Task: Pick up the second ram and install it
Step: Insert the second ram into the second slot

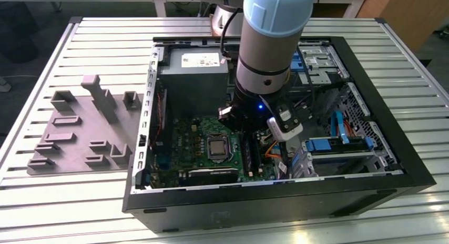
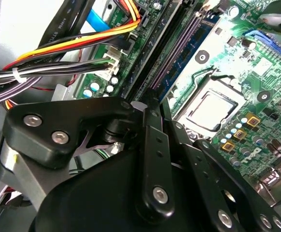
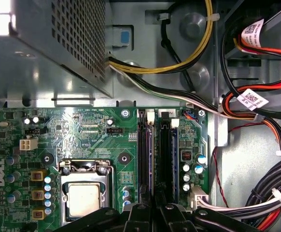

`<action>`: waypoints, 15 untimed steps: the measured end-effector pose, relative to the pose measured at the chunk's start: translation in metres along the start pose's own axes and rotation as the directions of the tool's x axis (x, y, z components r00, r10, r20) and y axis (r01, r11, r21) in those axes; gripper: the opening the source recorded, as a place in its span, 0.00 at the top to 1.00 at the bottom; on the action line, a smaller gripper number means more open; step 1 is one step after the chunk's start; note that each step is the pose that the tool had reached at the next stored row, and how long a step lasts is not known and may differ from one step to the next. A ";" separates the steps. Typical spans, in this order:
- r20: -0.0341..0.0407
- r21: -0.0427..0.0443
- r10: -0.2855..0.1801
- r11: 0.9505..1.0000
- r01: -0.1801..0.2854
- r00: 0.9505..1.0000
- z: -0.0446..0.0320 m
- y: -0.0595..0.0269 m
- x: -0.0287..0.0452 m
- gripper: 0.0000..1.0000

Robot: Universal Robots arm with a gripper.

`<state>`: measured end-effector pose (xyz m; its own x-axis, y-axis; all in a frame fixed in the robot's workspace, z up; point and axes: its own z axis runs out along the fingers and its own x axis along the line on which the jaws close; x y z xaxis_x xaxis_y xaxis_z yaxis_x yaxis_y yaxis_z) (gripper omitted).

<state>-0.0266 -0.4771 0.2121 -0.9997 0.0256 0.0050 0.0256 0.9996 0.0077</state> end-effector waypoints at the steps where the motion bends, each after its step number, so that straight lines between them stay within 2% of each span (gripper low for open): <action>1: 0.000 0.000 0.000 1.000 0.000 1.000 0.0002 0.0000 0.0000 0.86; 15: 0.000 -0.001 0.000 1.000 0.000 1.000 0.0018 0.0000 0.0000 0.86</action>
<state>-0.0266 -0.4770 0.2103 -0.9997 0.0256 0.0049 0.0257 0.9996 0.0082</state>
